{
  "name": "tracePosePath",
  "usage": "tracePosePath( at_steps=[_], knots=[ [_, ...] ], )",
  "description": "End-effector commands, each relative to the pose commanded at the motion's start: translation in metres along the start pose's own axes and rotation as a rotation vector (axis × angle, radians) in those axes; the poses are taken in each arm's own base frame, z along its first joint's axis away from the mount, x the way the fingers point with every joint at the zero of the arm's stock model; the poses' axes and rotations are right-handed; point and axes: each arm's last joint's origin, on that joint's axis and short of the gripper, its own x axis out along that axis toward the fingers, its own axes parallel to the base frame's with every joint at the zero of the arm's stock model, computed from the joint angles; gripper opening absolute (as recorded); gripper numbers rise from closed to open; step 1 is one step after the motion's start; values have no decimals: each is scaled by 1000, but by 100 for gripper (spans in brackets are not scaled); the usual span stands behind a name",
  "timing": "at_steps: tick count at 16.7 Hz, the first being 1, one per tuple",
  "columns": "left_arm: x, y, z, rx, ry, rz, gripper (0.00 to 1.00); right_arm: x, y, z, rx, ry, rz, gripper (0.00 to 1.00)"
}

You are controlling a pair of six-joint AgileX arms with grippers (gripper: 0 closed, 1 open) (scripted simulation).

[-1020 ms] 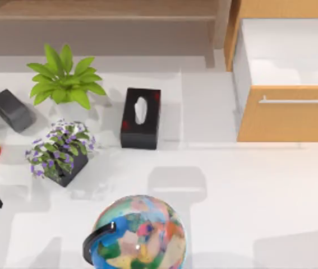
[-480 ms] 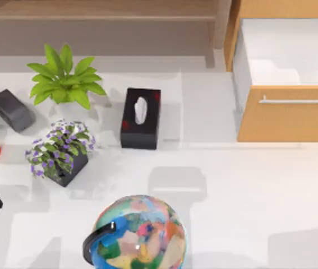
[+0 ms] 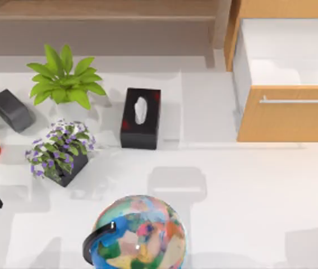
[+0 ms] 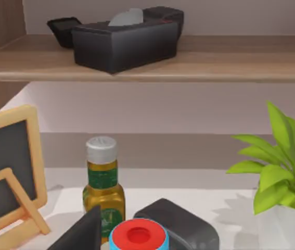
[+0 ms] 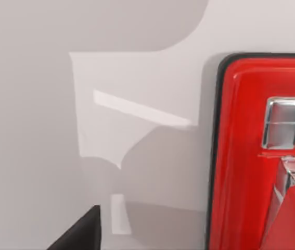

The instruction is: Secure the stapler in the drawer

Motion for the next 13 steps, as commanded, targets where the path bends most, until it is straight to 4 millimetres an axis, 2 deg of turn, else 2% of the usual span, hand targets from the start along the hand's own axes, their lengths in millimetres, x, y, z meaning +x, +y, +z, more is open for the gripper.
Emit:
tracePosePath(
  at_steps=[13],
  knots=[
    [0, 0, 0, 0, 0, 0, 100, 0, 0, 0, 0, 0, 0, 2]
  ],
)
